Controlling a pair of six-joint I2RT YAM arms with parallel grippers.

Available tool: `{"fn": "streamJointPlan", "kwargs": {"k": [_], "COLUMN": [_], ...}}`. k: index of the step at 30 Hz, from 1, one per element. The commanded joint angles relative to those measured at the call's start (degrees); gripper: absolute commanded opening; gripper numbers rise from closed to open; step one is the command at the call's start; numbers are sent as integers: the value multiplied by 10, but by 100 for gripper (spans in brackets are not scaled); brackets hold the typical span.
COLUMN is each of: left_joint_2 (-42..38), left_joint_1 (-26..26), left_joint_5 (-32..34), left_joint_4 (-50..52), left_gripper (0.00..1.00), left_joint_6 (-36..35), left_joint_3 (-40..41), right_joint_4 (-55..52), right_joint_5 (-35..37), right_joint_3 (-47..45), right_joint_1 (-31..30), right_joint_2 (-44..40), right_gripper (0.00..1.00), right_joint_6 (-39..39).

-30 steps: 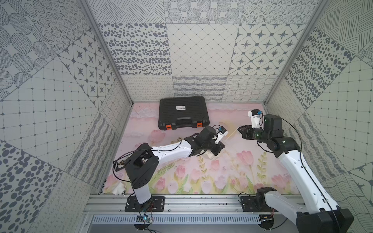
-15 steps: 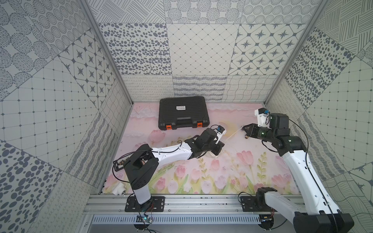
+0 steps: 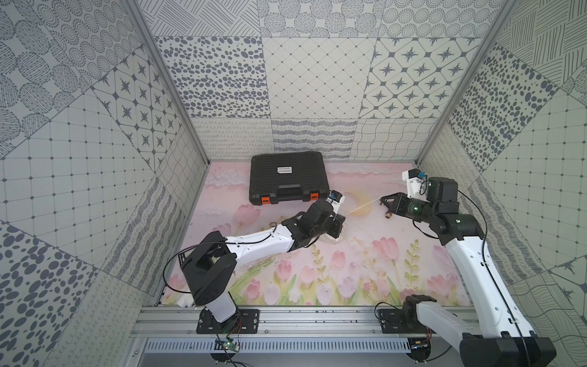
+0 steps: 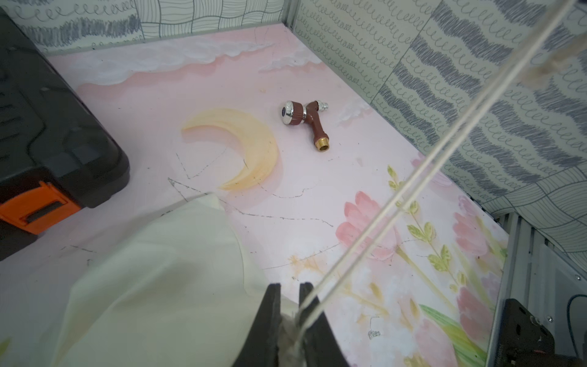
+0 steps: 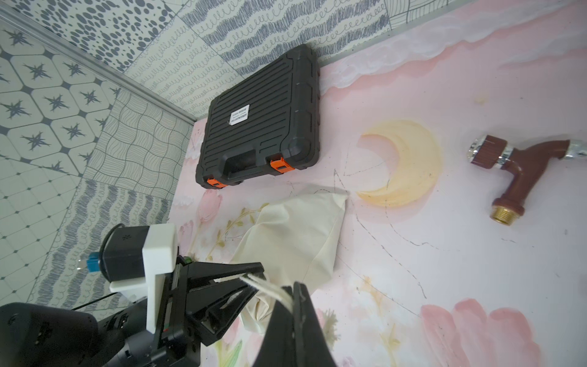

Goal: Close the soil bag
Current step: Frap the soil bag at the center of the board, then place the soil bag at the center of the board.

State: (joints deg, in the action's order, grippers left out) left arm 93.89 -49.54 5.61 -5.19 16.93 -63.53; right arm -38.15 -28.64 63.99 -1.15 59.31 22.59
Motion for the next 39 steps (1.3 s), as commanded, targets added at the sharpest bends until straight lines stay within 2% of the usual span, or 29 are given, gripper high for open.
{"fn": "streamJointPlan", "kwargs": {"k": [1,4,8,16,20,23,26,28,31,33,37,39], "left_joint_2": [-63,-112,-140,-165,-159,-154,-146,-140,-136,-132,-124,-123], "left_joint_1": [52,75,91,125,130,132,130,126,100,68,15,5], "left_joint_5": [246,293,357,465,531,546,485,420,310,261,142,52], "left_joint_4": [544,569,615,651,654,634,644,637,581,530,420,373], "left_gripper": [0,0,0,0,0,0,0,0,0,0,12,21], "left_joint_6": [51,58,40,-5,-28,-49,-13,23,60,77,80,67], "left_joint_3": [19,-12,-91,-219,-258,-275,-262,-227,-146,-96,-28,-9], "right_joint_4": [319,335,377,416,432,445,449,449,440,440,450,442], "right_joint_5": [88,92,108,108,103,98,110,125,148,154,155,145], "right_joint_3": [55,65,90,183,200,199,181,163,127,93,24,2], "right_joint_1": [32,-19,-87,-165,-188,-208,-213,-213,-209,-198,-169,-161], "right_joint_2": [2,41,103,219,253,270,271,265,250,234,195,172], "right_gripper": [0,0,0,0,0,0,0,0,0,0,0,0], "right_joint_6": [25,10,4,0,4,-2,-9,-27,-52,-56,-51,-60]}}
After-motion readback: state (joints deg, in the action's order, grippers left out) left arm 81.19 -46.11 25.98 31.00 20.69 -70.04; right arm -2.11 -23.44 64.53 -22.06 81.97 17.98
